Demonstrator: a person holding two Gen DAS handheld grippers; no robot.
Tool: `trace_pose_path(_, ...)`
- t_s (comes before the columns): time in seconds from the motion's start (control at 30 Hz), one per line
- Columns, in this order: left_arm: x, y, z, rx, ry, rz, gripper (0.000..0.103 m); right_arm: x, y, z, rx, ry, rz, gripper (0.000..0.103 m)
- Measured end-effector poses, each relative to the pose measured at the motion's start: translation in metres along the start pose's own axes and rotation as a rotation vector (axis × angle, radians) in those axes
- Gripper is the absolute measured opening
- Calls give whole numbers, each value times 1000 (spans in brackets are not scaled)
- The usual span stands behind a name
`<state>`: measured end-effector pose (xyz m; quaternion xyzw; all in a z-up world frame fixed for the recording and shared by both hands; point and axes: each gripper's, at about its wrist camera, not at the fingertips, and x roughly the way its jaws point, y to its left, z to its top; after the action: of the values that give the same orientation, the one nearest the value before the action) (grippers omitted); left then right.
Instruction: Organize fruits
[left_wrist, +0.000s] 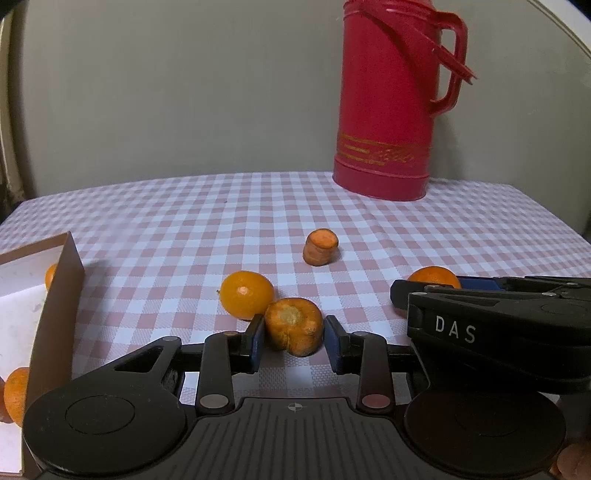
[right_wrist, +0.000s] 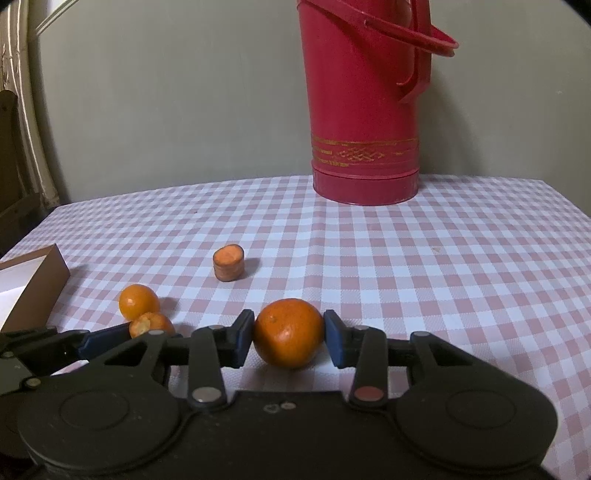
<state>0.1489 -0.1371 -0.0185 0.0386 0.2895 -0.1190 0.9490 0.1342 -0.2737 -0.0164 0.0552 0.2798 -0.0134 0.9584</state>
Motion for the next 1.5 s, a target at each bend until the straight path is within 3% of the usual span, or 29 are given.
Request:
trace_pose_path(0.73, -63, 26, -26, 49, -52, 9, 34, -59, 11, -34, 28, -23, 37, 32)
trace_pose_path(1.03, -102, 35, -41, 56, -96, 4, 34, -98, 26, -49, 54, -68, 99, 32)
trace_pose_path(1.5, -142, 81, -46, -29, -160, 76, 34, -110, 66, -39, 16, -126, 225, 32)
